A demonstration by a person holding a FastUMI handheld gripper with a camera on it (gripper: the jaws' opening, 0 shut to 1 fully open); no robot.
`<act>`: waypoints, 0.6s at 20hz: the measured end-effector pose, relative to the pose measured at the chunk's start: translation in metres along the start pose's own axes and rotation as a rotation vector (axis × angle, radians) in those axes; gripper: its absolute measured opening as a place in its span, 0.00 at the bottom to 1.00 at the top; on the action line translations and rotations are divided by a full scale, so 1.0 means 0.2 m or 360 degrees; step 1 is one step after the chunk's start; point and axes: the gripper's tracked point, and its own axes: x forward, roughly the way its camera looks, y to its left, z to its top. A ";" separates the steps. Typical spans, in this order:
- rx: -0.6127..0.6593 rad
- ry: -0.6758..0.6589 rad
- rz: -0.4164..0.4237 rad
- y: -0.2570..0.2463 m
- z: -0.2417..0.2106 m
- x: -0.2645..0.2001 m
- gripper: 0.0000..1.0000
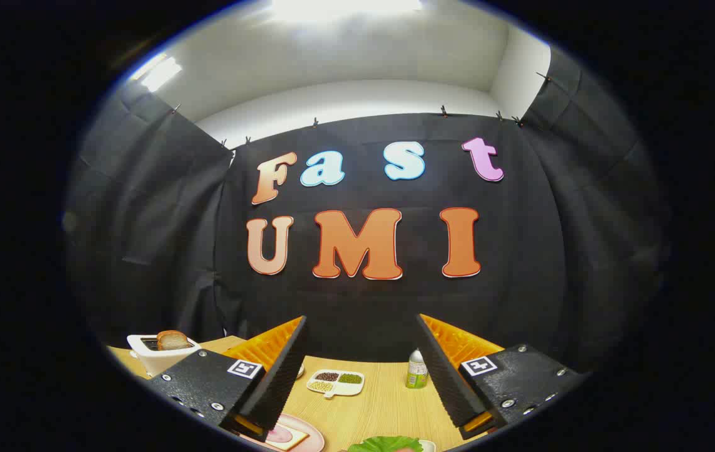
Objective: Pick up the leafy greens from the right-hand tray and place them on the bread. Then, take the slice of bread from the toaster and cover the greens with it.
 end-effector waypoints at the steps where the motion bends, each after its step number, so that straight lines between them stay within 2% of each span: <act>1: -0.0003 0.0002 0.0003 0.00 0.00 0.00 0.99; 12: 0.0011 0.0027 0.0047 0.02 -0.04 0.00 0.99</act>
